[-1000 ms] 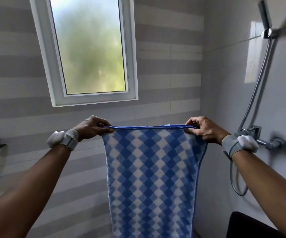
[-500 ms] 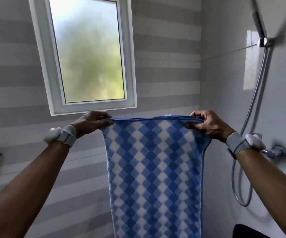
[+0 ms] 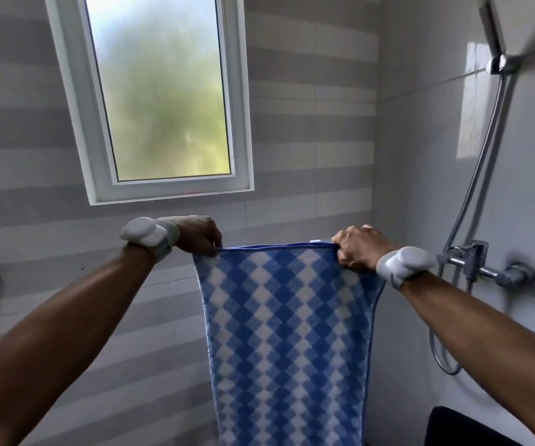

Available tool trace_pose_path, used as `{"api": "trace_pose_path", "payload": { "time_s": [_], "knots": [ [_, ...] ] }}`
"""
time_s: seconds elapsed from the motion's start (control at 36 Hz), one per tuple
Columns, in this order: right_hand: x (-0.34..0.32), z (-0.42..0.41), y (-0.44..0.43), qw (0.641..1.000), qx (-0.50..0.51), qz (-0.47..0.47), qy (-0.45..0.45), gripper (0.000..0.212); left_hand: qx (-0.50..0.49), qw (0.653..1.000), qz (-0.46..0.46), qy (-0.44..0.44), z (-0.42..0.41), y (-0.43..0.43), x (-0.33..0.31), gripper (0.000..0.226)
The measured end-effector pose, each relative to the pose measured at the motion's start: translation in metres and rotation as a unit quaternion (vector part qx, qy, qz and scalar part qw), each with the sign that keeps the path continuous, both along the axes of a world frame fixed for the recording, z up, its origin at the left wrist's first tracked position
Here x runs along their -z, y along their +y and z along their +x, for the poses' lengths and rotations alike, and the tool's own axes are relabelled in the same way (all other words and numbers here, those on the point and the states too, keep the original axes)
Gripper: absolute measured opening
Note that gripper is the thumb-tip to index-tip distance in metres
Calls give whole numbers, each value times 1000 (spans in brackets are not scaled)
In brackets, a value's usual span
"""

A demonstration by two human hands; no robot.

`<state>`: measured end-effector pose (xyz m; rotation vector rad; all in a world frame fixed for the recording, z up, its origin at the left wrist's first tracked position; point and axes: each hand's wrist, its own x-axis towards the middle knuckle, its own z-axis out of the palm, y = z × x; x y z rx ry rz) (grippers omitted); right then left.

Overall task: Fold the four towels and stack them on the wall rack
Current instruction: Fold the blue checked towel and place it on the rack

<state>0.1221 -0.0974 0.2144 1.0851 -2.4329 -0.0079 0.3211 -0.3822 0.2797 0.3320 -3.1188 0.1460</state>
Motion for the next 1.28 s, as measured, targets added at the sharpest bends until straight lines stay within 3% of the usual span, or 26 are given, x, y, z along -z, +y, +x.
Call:
{"api": "trace_pose_path", "payload": {
  "time_s": [0.06,0.17,0.36,0.44,0.5,0.56,0.64,0.69,0.83,0.89,0.92,0.94,0.97,1.0,1.03,1.08,1.11,1.14,1.19,1.28],
  "knots": [
    [11,6,-12,999,-9,-33,26,30,-25,999,-38,-13,-7,3,1,14],
    [10,6,-18,992,-41,-116,-25,13,-69,995,-67,21,-8,-5,6,13],
    [5,-7,-8,977,-124,-174,-27,44,-96,967,208,115,-3,-18,14,15],
    [3,-13,-3,973,-151,-166,-64,50,-57,956,257,131,3,-20,14,15],
    [5,-18,0,969,-160,-165,-89,42,-46,949,289,116,5,-21,13,14],
    [5,-23,1,964,-167,-169,-117,33,-38,955,283,75,6,-19,9,21],
    [3,-22,4,946,-183,-178,-199,32,-12,979,199,34,9,-15,5,22],
    [0,-16,8,937,-186,-140,-259,30,-23,985,166,27,10,-13,4,16],
    [-15,-9,16,937,-176,-51,-298,19,-16,996,92,10,12,-17,-3,15],
    [-36,-5,25,900,-237,-144,-337,15,-8,993,95,67,21,-20,-23,20],
    [-48,-1,30,862,-281,-235,-352,14,5,980,125,154,29,-22,-35,24],
    [-56,1,36,809,-320,-339,-358,20,28,943,187,273,38,-25,-45,29],
    [-62,-1,41,761,-347,-418,-355,34,69,882,264,384,48,-29,-52,37],
    [-60,-5,46,734,-363,-449,-357,50,107,827,337,437,59,-30,-51,51],
    [-54,-6,49,723,-377,-438,-378,65,131,796,412,424,65,-27,-43,70],
    [-29,-6,46,743,-369,-356,-430,85,106,818,493,277,66,-12,-1,97],
    [-19,-5,44,754,-358,-332,-439,87,79,837,504,198,61,-3,24,93],
    [-11,-1,40,759,-351,-327,-441,82,60,863,479,148,55,5,46,76],
    [-4,10,34,766,-354,-332,-421,60,59,889,427,156,50,18,73,44],
    [-12,15,32,764,-347,-377,-392,44,86,859,439,247,52,26,69,38]
  ]
}}
